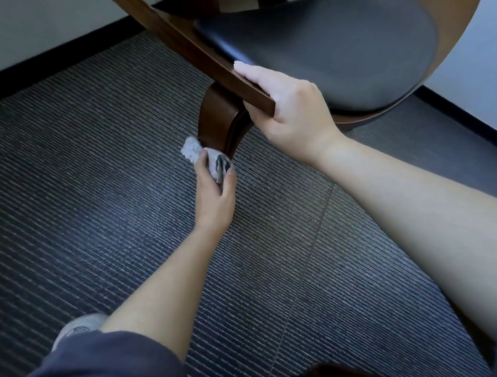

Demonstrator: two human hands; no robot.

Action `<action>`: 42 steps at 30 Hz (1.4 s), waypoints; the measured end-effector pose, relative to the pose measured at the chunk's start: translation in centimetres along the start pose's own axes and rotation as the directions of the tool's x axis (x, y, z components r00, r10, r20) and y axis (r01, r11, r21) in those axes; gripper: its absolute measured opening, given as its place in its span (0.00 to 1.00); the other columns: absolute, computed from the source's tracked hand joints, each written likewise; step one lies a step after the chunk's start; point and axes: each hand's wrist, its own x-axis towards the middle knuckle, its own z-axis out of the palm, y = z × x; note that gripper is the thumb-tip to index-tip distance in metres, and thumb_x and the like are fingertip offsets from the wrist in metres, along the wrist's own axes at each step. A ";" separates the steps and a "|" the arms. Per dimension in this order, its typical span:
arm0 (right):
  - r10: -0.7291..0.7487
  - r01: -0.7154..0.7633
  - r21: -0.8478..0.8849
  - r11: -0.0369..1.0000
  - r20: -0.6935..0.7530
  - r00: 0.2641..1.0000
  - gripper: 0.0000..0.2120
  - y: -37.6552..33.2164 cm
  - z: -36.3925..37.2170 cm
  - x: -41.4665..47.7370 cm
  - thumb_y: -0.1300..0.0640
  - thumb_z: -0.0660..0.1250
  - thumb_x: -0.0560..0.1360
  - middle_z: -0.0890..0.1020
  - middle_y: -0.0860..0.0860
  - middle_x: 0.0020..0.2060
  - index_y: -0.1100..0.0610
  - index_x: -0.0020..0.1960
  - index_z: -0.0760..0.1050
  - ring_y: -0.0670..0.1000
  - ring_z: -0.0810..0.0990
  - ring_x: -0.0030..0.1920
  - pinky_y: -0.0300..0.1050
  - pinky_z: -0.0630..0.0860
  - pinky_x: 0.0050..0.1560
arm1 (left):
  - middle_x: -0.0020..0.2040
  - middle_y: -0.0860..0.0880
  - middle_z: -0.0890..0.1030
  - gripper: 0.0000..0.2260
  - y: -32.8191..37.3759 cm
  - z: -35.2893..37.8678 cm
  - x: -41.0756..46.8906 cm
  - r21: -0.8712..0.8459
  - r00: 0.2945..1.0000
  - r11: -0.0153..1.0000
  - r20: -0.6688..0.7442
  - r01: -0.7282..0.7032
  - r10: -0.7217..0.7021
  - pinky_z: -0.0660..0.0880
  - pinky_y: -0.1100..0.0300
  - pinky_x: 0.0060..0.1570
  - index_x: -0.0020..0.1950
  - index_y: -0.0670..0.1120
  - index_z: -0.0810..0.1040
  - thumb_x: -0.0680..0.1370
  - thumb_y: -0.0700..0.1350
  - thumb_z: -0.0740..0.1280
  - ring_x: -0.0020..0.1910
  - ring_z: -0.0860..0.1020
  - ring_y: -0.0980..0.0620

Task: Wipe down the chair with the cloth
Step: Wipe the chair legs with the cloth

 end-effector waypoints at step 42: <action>0.072 -0.072 0.010 0.997 -0.013 0.997 0.21 -0.6 0.0 0.0 0.53 0.61 0.77 0.78 0.43 0.65 0.50 0.69 0.74 0.47 0.77 0.65 0.50 0.74 0.63 | 0.80 0.42 0.43 0.42 -3.1 -1.1 -0.1 0.450 0.886 0.851 0.229 0.271 -0.403 0.57 0.45 0.74 0.78 0.48 0.33 0.80 0.57 0.63 0.78 0.54 0.40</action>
